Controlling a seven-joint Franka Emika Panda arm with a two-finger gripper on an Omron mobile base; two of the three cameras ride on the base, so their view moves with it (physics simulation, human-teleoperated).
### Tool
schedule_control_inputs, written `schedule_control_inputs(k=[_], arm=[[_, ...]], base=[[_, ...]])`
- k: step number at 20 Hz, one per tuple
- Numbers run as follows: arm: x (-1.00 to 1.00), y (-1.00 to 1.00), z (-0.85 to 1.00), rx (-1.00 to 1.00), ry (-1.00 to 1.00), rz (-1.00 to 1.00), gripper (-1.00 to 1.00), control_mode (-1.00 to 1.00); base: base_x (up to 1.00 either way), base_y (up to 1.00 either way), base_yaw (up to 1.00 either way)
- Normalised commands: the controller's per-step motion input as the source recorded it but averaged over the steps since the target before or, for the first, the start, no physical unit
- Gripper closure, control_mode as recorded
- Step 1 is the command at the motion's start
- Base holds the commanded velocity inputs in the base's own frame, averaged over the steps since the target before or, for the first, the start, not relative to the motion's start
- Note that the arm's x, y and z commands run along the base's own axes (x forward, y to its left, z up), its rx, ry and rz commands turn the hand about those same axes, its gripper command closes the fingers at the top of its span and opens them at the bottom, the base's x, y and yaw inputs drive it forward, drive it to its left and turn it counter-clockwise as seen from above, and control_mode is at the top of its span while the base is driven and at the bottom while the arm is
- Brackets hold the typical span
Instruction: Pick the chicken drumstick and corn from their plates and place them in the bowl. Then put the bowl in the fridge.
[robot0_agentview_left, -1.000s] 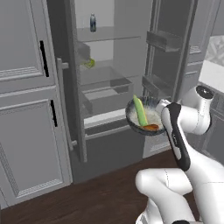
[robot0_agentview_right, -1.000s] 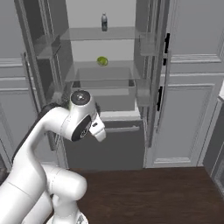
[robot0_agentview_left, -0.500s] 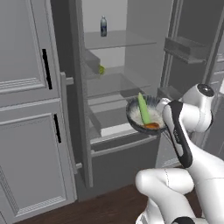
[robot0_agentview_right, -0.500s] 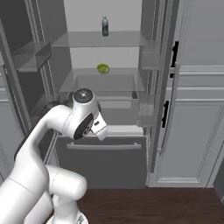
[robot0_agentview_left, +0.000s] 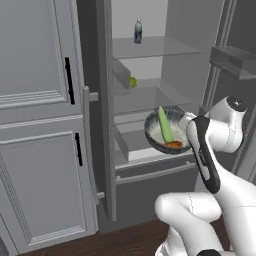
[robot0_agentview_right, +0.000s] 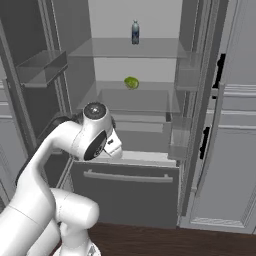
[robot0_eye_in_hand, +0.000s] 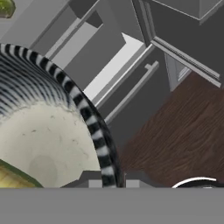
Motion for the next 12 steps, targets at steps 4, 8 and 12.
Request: schedule_control_inputs(k=[4,8,12], arm=[[0.0,0.0,0.0,0.0,0.0,0.0,1.0,1.0],[0.0,0.0,0.0,0.0,0.0,0.0,1.0,1.0],[0.0,0.0,0.0,0.0,0.0,0.0,1.0,1.0]], base=[[0.9,-0.41,0.14],[0.94,0.0,0.0],[0.73,0.0,0.0]])
